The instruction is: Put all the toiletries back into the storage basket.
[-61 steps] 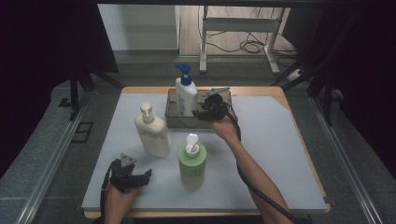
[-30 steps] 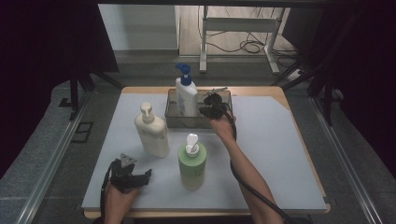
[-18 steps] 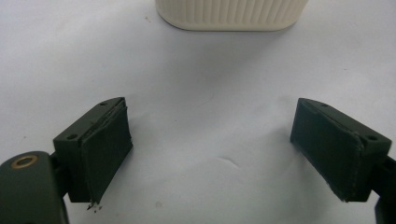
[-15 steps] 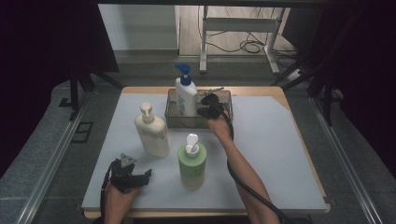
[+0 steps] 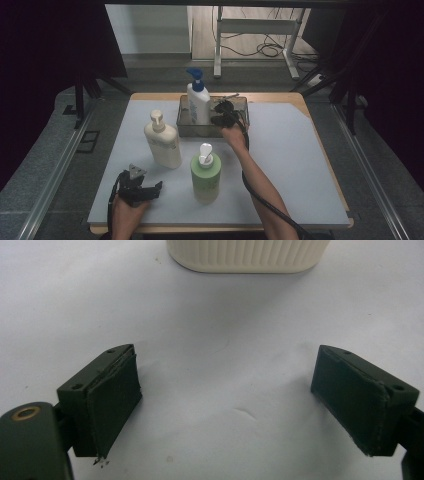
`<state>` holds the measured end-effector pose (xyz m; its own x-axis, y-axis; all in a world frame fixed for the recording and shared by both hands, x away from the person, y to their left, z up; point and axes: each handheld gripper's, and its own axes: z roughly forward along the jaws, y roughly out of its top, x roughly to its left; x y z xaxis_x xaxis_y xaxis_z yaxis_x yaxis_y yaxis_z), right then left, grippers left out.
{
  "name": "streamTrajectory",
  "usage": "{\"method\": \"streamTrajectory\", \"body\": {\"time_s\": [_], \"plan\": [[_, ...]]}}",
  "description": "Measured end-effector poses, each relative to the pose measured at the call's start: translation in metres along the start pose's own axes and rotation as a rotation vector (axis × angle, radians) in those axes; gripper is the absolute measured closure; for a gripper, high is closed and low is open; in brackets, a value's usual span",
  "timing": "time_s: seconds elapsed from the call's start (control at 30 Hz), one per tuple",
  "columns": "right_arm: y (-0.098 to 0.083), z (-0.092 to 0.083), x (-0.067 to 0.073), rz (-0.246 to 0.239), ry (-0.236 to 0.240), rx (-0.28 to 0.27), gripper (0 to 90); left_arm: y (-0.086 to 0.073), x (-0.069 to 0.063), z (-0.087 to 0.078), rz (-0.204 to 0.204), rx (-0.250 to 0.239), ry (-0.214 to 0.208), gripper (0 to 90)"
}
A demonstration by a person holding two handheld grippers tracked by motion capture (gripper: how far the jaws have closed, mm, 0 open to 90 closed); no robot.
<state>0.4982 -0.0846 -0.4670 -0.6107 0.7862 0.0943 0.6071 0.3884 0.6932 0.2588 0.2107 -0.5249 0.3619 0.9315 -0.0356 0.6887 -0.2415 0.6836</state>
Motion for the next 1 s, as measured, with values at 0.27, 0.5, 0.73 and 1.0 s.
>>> {"method": "streamTrajectory", "body": {"time_s": [0.27,0.5,0.73,1.0], "plan": [[0.002,0.002,0.005,-0.006,0.008,-0.002,85.4,0.000,0.000,0.000,0.000,0.000,0.000,11.6],[0.002,0.006,0.008,-0.011,0.014,0.007,85.1,0.000,0.000,0.000,0.000,0.000,0.000,11.6],[0.003,0.010,0.013,-0.019,0.024,0.012,84.7,0.000,0.000,0.000,0.000,0.000,0.000,11.6],[0.005,0.011,0.018,-0.022,0.034,0.009,84.4,0.000,0.000,0.000,0.000,0.000,0.000,11.6]]}}
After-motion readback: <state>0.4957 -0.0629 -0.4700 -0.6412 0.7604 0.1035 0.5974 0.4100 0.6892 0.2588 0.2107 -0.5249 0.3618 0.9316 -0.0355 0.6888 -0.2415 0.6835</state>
